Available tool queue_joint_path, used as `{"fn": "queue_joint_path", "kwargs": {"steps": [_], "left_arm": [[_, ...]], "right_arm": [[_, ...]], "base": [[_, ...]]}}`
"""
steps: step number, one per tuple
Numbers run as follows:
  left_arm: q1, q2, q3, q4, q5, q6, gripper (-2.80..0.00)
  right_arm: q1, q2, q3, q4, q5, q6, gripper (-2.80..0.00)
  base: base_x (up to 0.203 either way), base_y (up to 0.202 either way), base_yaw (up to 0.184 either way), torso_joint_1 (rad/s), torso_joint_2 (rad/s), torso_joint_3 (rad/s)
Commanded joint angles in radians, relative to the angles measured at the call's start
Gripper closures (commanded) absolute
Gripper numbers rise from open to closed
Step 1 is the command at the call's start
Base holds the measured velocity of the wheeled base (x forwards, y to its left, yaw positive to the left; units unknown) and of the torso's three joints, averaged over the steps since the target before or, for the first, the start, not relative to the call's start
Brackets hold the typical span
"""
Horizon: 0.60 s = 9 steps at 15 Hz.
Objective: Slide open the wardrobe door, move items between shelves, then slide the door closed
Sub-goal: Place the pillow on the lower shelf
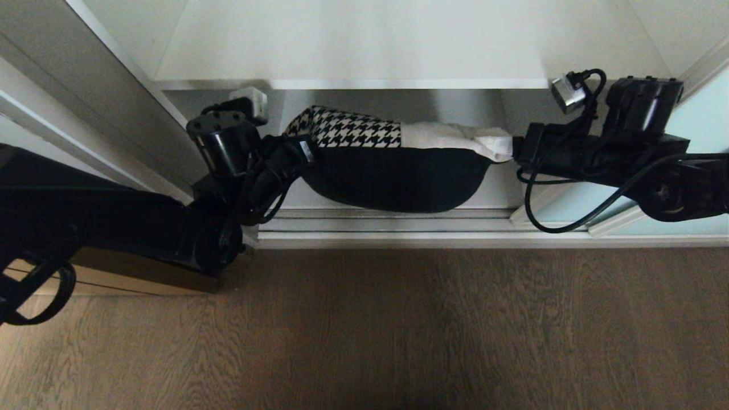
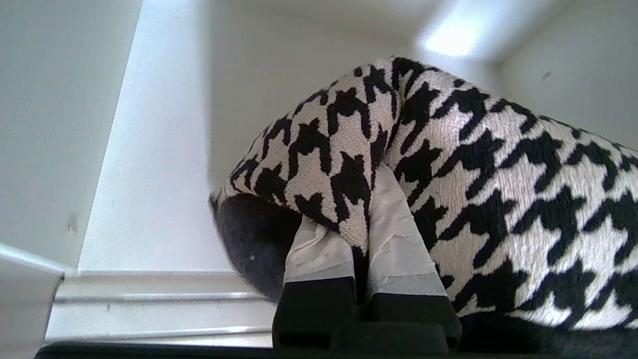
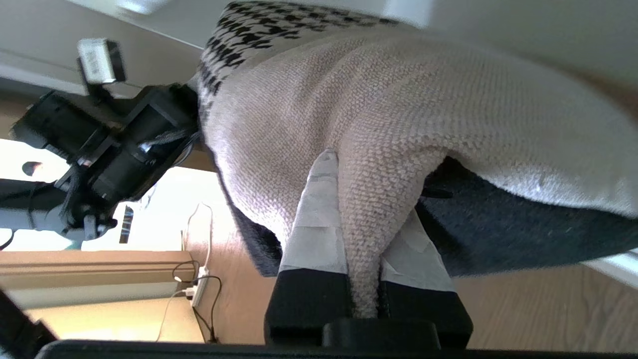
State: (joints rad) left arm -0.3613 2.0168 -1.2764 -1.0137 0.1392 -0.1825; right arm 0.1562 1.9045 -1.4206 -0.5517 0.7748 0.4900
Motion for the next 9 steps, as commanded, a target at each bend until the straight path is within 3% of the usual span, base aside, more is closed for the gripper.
{"fn": "queue_joint_path", "kwargs": {"steps": [1, 5, 9], "left_arm": [[-0.001, -0.033, 0.002, -0.004, -0.009, -0.002, 0.00], [0.003, 0.091, 0.093, -0.083, -0.020, -0.004, 0.00], [0.038, 0.349, 0.119, -0.207, -0.032, 0.010, 0.00]], "right_arm": [[-0.010, -0.034, 0.004, -0.005, 0.019, 0.002, 0.00], [-0.034, 0.105, 0.019, -0.012, 0.040, 0.002, 0.00], [-0.064, 0.373, -0.025, -0.067, 0.068, 0.000, 0.00]], "base": [[0.000, 0.000, 0.000, 0.000, 0.00, 0.000], [0.000, 0.000, 0.000, 0.000, 0.00, 0.000], [0.000, 0.000, 0.000, 0.000, 0.00, 0.000]]}}
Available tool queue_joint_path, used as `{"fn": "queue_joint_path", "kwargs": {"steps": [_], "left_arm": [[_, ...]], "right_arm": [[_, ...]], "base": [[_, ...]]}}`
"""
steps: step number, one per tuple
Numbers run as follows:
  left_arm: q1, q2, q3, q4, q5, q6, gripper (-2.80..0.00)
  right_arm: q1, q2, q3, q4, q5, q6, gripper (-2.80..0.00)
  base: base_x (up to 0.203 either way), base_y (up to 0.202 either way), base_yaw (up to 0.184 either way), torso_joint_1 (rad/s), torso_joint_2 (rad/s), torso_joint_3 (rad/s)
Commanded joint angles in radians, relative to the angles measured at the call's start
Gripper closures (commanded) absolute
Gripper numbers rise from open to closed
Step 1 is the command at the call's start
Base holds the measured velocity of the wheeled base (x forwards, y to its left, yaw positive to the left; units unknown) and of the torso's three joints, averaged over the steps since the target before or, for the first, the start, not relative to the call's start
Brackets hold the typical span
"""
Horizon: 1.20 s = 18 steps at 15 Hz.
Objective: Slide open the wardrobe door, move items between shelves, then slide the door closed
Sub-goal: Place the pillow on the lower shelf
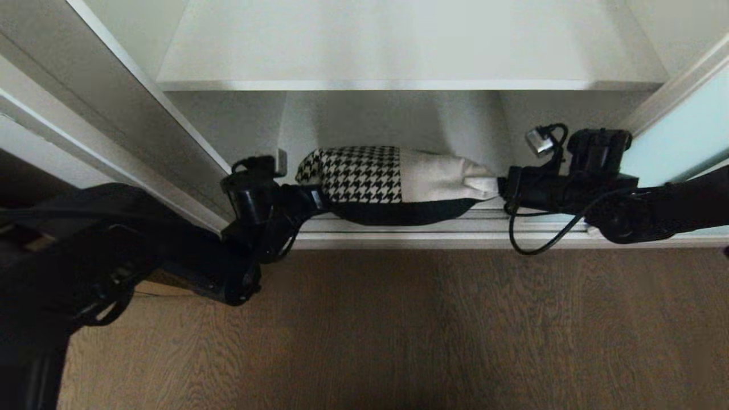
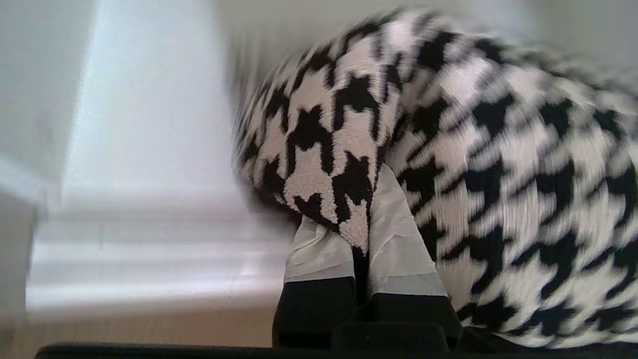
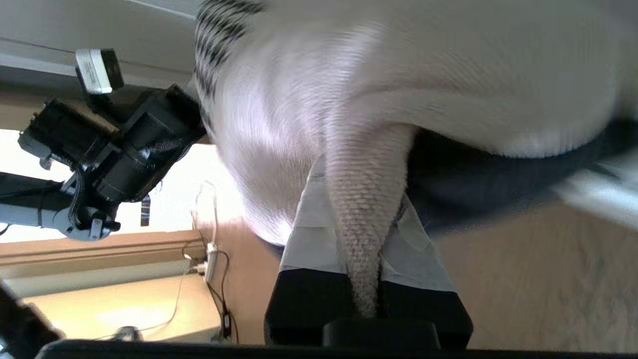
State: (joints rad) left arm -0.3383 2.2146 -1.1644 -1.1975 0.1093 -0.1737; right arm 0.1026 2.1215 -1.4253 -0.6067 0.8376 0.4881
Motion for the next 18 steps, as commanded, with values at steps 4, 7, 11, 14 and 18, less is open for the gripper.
{"fn": "queue_joint_path", "kwargs": {"steps": [4, 7, 11, 14, 18], "left_arm": [[0.053, 0.200, 0.027, 0.068, -0.054, -0.031, 0.00], [0.057, 0.194, -0.032, 0.326, -0.052, -0.045, 0.00], [0.061, 0.151, -0.183, 0.644, -0.021, -0.190, 0.00], [0.061, 0.183, -0.256, 0.651, -0.019, -0.204, 0.00], [0.062, 0.230, -0.327, 0.588, -0.018, -0.184, 0.00]], "right_arm": [[-0.019, 0.202, -0.025, 0.027, 0.011, -0.003, 0.00], [-0.022, 0.260, -0.114, 0.094, 0.000, -0.001, 0.00], [-0.020, 0.317, -0.198, 0.219, -0.037, -0.008, 0.00], [-0.020, 0.349, -0.217, 0.192, -0.040, -0.009, 0.00], [-0.020, 0.419, -0.274, 0.141, -0.116, -0.011, 0.00]], "base": [[0.000, 0.000, 0.000, 0.000, 0.00, 0.000], [0.000, 0.000, 0.000, 0.000, 0.00, 0.000], [0.000, 0.000, 0.000, 0.000, 0.00, 0.000], [0.000, 0.000, 0.000, 0.000, 0.00, 0.000], [0.000, 0.000, 0.000, 0.000, 0.00, 0.000]]}}
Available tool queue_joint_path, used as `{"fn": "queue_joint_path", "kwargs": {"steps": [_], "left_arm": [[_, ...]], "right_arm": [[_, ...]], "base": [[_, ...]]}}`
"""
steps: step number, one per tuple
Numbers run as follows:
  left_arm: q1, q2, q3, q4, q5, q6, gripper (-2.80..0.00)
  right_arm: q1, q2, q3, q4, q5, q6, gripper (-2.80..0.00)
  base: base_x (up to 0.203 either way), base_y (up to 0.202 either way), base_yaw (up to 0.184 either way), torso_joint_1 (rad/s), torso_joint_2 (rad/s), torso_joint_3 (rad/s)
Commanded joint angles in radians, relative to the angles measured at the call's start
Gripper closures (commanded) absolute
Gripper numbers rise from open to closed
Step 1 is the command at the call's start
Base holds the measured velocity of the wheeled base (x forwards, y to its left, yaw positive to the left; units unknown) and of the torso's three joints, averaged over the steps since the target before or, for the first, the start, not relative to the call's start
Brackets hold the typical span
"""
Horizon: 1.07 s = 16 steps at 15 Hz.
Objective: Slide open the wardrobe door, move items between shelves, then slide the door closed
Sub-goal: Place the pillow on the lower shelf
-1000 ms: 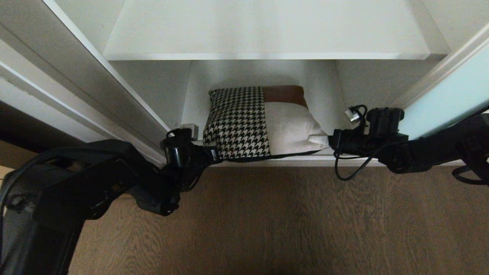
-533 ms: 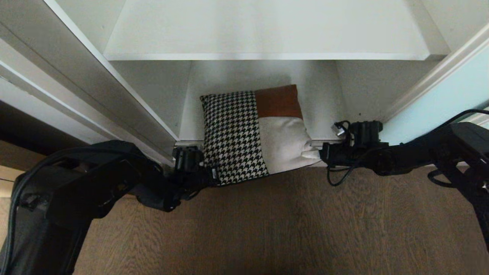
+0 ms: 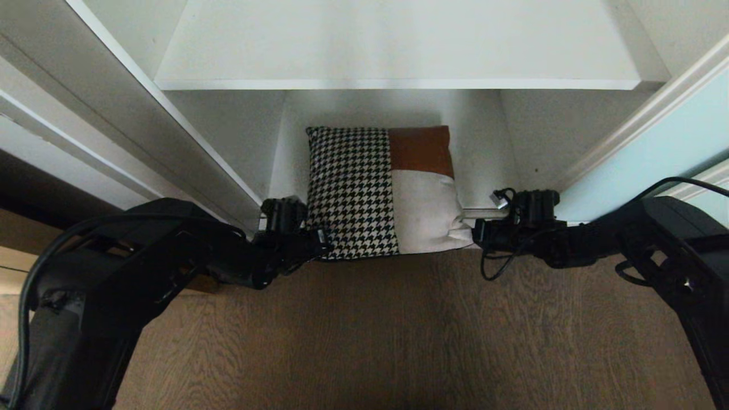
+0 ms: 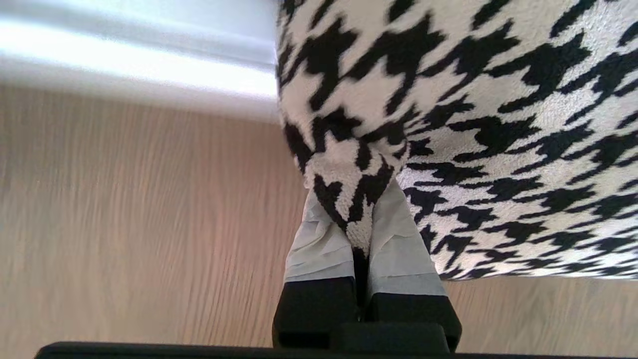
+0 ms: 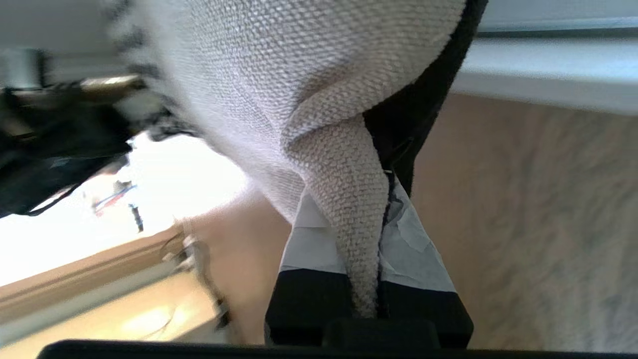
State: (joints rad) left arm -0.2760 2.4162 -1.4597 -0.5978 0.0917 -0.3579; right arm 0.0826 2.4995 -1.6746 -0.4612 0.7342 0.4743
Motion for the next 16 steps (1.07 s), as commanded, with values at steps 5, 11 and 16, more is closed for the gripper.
{"fn": "queue_joint_path", "kwargs": {"steps": [5, 11, 16], "left_arm": [[0.000, 0.072, -0.044, -0.040, 0.011, 0.002, 0.00], [0.000, 0.095, -0.036, -0.080, 0.039, 0.017, 0.00], [-0.002, 0.096, -0.030, -0.115, 0.062, 0.022, 0.00]], "right_arm": [[0.000, 0.053, -0.045, -0.035, -0.016, 0.008, 0.00], [0.003, 0.053, -0.030, -0.127, -0.019, 0.009, 0.00], [0.003, 0.048, -0.024, -0.131, -0.029, 0.009, 0.00]], "base": [[0.000, 0.000, 0.000, 0.000, 0.00, 0.000], [0.000, 0.000, 0.000, 0.000, 0.00, 0.000], [0.055, 0.000, -0.001, -0.003, 0.00, 0.001]]}}
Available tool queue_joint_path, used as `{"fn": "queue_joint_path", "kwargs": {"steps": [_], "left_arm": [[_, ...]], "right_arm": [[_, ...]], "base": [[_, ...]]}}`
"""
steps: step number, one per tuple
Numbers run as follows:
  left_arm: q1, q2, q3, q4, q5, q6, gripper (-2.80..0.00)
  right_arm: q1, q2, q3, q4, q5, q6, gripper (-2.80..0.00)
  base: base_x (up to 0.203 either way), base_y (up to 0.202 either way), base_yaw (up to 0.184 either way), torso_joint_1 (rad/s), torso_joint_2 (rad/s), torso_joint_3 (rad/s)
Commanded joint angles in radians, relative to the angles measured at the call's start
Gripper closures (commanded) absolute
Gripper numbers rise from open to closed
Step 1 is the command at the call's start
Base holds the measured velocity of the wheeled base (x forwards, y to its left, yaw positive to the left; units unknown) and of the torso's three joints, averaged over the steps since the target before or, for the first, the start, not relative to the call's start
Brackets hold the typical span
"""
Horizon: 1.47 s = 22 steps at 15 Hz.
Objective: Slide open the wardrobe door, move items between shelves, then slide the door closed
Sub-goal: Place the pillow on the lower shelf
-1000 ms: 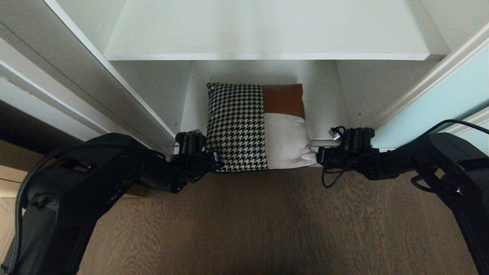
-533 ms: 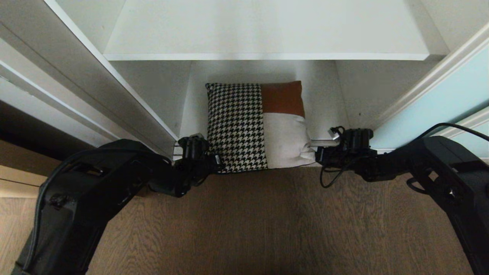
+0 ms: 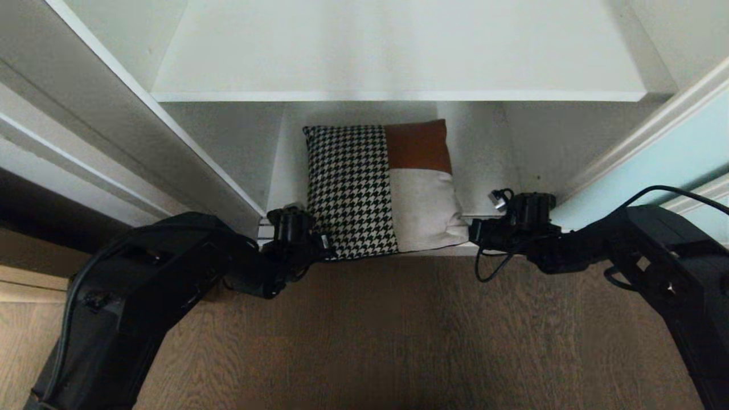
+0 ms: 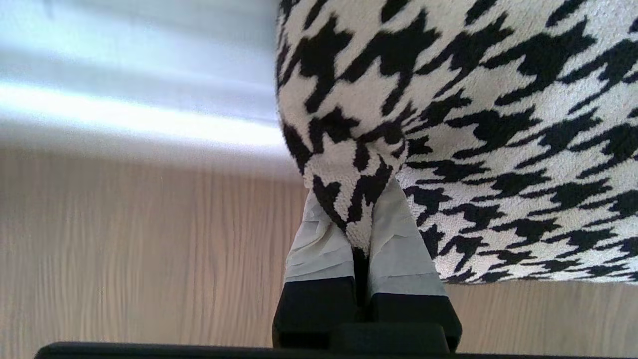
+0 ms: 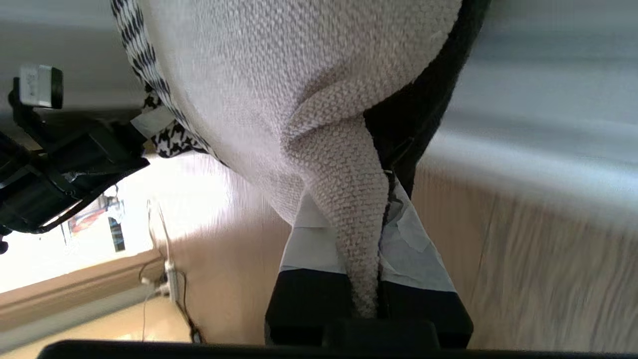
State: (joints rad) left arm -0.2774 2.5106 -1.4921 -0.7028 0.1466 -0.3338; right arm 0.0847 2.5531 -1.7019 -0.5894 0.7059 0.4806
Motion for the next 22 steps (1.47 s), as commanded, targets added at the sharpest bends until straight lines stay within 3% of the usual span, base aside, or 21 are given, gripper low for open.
{"fn": "queue_joint_path", "kwargs": {"steps": [1, 7, 10, 12, 16, 17, 22], "left_arm": [[0.000, 0.001, 0.003, -0.010, 0.011, -0.002, 0.00], [-0.003, 0.002, 0.004, -0.012, 0.028, 0.005, 0.00], [-0.017, -0.007, 0.016, -0.012, 0.051, 0.051, 0.00], [-0.022, -0.007, 0.006, -0.008, 0.097, 0.087, 0.00], [-0.022, -0.012, -0.039, 0.068, 0.143, 0.083, 0.00], [-0.022, -0.007, -0.043, 0.071, 0.146, 0.084, -2.80], [-0.019, 0.010, -0.065, 0.028, 0.148, 0.082, -2.80]], "right_arm": [[0.001, -0.009, 0.004, -0.003, -0.008, 0.003, 0.00], [0.001, -0.019, 0.018, -0.003, -0.007, 0.003, 0.00], [0.003, -0.025, 0.027, -0.003, -0.008, 0.001, 0.00], [0.003, -0.027, 0.027, 0.008, -0.008, -0.001, 0.00], [0.004, -0.027, 0.022, 0.023, -0.010, -0.001, 0.00], [0.004, -0.027, 0.024, 0.022, -0.010, -0.001, 0.00], [0.004, -0.025, 0.025, 0.019, -0.010, -0.001, 0.00]], "base": [[0.200, 0.000, -0.002, 0.006, 0.00, 0.005], [0.195, 0.000, -0.002, 0.003, 0.00, 0.001], [0.182, 0.000, 0.001, 0.004, 0.01, 0.000], [0.047, 0.000, -0.001, 0.001, 0.00, 0.001], [0.000, 0.000, 0.000, 0.000, 0.00, 0.000], [0.000, 0.000, 0.000, 0.000, 0.00, 0.000], [0.000, 0.000, 0.000, 0.000, 0.00, 0.000]]}}
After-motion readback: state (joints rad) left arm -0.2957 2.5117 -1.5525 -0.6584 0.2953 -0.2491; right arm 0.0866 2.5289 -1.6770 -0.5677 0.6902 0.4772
